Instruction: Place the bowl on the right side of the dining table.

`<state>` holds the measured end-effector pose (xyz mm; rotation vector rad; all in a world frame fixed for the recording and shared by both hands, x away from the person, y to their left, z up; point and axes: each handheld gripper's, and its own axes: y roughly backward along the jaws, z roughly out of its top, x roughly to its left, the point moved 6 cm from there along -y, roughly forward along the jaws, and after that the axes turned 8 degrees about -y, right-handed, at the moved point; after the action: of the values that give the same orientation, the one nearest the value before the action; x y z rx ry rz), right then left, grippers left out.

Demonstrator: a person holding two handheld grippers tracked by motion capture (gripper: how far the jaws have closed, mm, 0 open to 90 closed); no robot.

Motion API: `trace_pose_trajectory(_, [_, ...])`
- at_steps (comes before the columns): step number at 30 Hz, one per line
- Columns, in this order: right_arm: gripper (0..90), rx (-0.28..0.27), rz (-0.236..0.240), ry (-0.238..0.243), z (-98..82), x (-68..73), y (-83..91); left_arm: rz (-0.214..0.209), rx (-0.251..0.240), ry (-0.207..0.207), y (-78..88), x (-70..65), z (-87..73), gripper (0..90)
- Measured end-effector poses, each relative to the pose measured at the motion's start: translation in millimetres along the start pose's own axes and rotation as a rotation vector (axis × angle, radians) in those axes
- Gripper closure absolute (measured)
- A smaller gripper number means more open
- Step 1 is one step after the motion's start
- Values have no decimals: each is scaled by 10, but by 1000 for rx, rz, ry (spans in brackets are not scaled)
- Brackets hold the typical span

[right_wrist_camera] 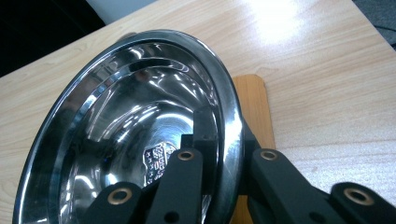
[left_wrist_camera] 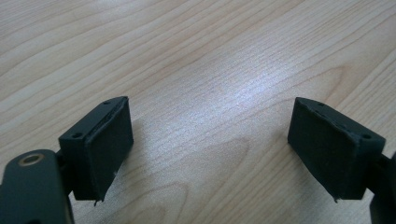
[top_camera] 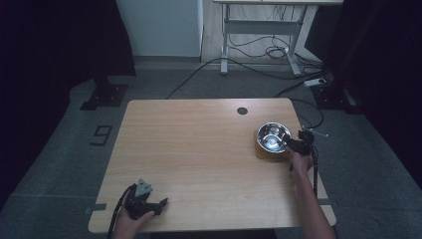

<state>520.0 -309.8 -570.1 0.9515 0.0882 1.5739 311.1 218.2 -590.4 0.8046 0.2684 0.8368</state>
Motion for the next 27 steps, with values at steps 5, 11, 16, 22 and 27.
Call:
trace_pose_trajectory(5, [858,16,-15,-1,-26,-43,-30,0,0,0,0,0,0,138])
trace_pose_trajectory(11, [856,23,-8,-13,-33,-74,-49,0,0,0,0,0,0,138])
trace_pose_trajectory(16, [799,35,-6,-13,-53,-111,-85,0,1,0,1,0,0,138])
trace_pose_trajectory(22, [802,11,-2,-19,-48,-131,-73,0,1,0,1,0,0,138])
trace_pose_trajectory(27, [802,11,-2,-15,-49,-130,-72,0,1,0,1,0,0,138])
